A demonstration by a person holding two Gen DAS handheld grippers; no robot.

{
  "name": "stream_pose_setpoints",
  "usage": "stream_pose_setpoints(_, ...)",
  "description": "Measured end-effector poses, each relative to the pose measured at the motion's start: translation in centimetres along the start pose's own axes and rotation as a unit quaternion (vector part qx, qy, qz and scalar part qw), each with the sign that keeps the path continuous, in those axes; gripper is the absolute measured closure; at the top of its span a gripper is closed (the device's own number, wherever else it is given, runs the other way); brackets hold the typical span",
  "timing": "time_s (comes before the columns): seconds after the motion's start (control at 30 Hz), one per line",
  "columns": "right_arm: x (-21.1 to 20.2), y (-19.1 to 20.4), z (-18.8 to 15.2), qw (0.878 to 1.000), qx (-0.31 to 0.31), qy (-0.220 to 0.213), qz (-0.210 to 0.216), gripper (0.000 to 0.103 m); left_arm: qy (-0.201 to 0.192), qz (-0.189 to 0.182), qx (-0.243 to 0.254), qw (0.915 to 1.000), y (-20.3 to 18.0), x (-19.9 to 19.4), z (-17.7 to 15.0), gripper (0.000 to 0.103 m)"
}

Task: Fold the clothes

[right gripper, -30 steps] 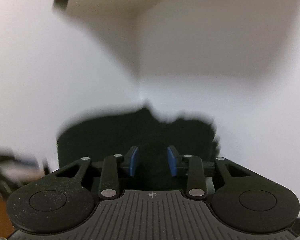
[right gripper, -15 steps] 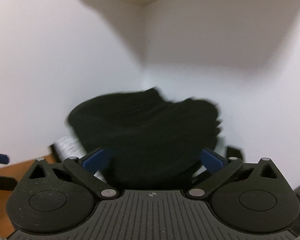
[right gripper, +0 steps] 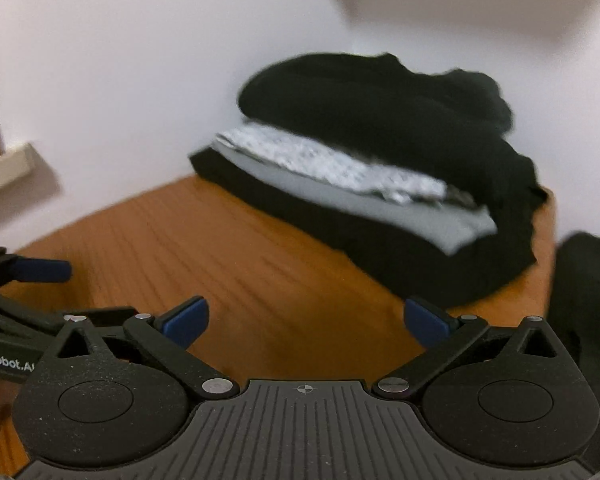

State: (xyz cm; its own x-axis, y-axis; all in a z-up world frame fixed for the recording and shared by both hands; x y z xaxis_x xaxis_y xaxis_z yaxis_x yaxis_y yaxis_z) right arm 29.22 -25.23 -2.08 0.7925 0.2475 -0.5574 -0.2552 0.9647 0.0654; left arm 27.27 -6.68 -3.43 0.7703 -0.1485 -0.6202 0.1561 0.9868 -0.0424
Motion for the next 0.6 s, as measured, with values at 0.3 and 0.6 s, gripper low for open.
stream_pose_setpoints(0.3, -1.5, 1.5, -2.4, 0.999, 0.047, 0.018, -0.006, 0.0, 0.015, 0.049, -0.008, 0.9987, 2.0, -1.4, -1.2, 0.0)
stream_pose_setpoints(0.6, -1.6, 3.0, -3.7, 0.996, 0.04, 0.04, -0.063, 0.0, 0.022, 0.06, 0.007, 0.9979, 1.9, -1.4, -1.4, 0.0)
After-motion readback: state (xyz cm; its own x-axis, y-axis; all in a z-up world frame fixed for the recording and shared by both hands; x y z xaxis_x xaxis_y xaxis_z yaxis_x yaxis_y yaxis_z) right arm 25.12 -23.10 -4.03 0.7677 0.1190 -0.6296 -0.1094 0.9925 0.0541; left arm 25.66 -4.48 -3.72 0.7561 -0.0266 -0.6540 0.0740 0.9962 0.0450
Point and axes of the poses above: each gripper's, at about its wrist camera, not at the fingertips, and x roughly the way its jaws point, y to its left, z to its top, the point moved 6 cm from there along x, roughly the way its jaws point, and after that the axes turned 2 degrees about x, right-handed, at the moved point
